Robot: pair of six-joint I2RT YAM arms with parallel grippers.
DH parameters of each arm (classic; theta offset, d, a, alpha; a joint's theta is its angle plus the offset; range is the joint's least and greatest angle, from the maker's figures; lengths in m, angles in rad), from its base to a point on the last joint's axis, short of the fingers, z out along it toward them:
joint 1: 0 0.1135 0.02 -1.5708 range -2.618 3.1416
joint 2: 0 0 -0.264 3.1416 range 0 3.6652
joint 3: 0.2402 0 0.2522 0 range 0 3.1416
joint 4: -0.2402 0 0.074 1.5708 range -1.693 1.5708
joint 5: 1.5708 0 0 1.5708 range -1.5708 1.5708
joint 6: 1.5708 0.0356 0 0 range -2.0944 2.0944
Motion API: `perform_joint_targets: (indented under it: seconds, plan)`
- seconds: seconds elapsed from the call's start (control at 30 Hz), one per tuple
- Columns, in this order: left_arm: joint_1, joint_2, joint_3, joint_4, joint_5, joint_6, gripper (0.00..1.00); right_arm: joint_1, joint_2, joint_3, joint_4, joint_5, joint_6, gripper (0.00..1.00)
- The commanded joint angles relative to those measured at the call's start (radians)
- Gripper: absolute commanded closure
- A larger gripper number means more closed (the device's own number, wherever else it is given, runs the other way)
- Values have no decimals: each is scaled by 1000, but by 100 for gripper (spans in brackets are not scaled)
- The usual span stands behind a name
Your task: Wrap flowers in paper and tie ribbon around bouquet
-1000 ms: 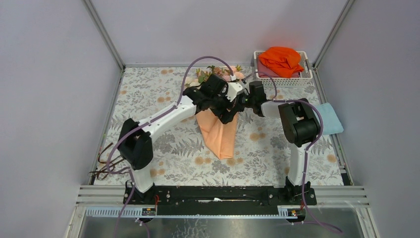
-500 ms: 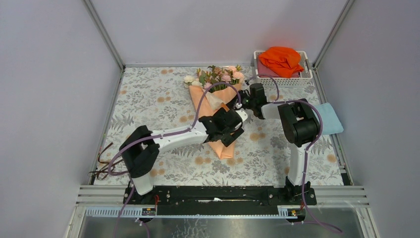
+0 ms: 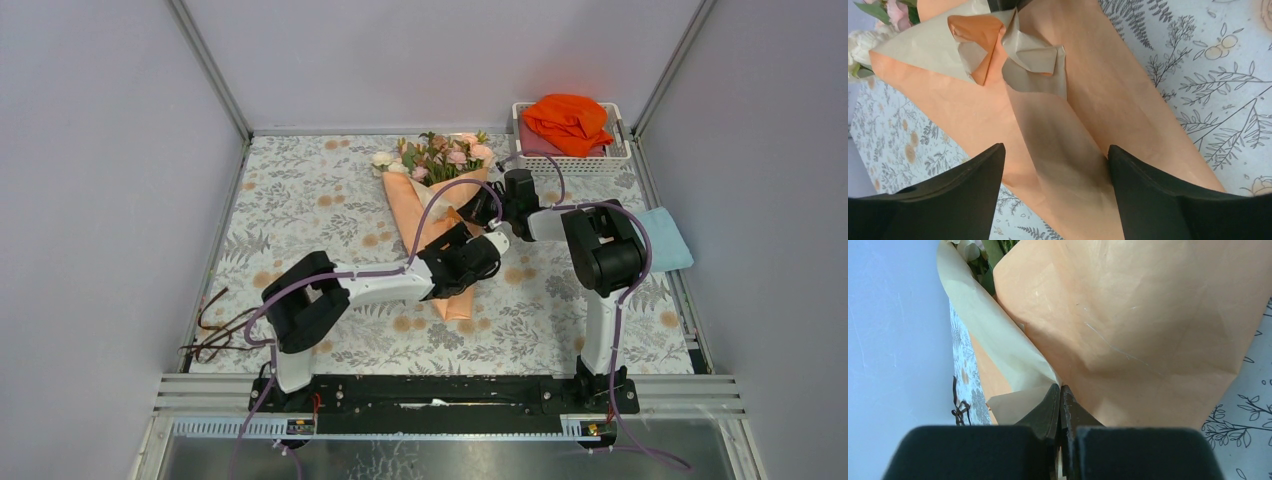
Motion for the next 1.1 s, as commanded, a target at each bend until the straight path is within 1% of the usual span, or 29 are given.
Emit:
perform_joint_targets:
  seconds: [0.0, 0.07, 0.23, 0.27, 0.33, 0.37, 0.47, 0.5, 0.53, 0.63, 0.73, 0.8, 0.93, 1.0, 1.07]
  plan:
    - [-8, -12, -22, 84, -30, 24, 29, 0, -58, 4, 11, 30, -23, 100]
    - [-9, -22, -24, 79, -9, 27, 45, 1, -56, 7, 9, 28, -26, 100]
    - [-10, -35, -22, 27, 62, 9, 76, 1, -55, 20, -1, 22, -40, 100]
    - [-10, -41, -26, 22, 80, 8, 85, 1, -56, 25, -11, 22, -46, 100]
    - [-11, -57, -35, 21, 123, 14, 93, 1, -61, 38, -36, 20, -65, 96]
    - [-11, -65, -43, 21, 154, 28, 94, 1, -67, 49, -61, 18, -80, 89]
    - [-11, -91, -65, 21, 253, 82, 97, 0, -113, 84, -189, 55, -172, 64]
    - [-11, -100, -73, 21, 272, 94, 97, -1, -136, 91, -234, 79, -220, 58]
    - [-10, -108, -82, 22, 291, 106, 97, -5, -162, 92, -278, 103, -252, 53]
    - [-11, -126, -109, 31, 342, 142, 98, -34, -227, 68, -371, 154, -292, 44]
    - [-11, -128, -122, 39, 372, 162, 98, -55, -264, 38, -446, 213, -311, 38]
    - [-11, -124, -120, 40, 396, 173, 98, -56, -259, 13, -460, 218, -309, 33]
    - [-12, -117, -113, 36, 449, 198, 98, -57, -218, -32, -401, 163, -263, 32]
    - [-15, -115, -116, 36, 481, 220, 98, -57, -204, -54, -345, 146, -221, 32]
    - [-22, -112, -125, 33, 519, 263, 98, -57, -179, -78, -260, 98, -166, 33]
